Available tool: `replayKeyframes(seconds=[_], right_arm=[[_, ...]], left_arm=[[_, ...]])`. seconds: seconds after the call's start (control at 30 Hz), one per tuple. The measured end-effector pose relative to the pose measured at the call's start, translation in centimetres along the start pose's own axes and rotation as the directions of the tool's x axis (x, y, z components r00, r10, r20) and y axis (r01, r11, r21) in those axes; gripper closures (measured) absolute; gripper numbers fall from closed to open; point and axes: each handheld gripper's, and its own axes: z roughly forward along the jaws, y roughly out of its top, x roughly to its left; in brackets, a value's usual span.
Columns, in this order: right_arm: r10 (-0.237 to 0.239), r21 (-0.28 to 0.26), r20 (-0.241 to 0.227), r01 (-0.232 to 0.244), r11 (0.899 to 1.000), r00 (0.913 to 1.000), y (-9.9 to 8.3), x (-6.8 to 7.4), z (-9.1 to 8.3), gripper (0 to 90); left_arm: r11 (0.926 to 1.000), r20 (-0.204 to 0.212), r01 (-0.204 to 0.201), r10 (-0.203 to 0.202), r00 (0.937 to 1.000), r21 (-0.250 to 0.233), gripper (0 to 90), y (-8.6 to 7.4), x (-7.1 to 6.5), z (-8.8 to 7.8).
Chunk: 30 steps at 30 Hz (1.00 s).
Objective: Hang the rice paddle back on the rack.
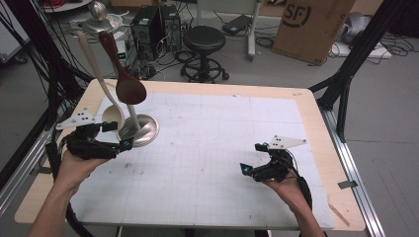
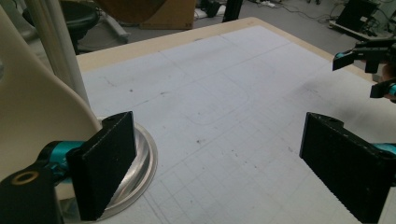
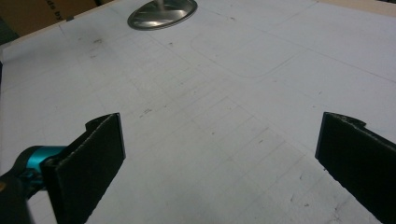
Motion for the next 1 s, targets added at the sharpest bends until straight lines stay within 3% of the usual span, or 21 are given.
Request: replayKeyframes(seconds=[1.0], right_arm=[[-0.005, 0.006, 0.007, 0.005, 1.0, 1.0, -0.1, -0.2, -0.3, 0.4]], left_arm=[[0.9982, -0.017, -0.04, 0.041, 0.999, 0.043, 1.6, -1.9, -1.7, 1.4]])
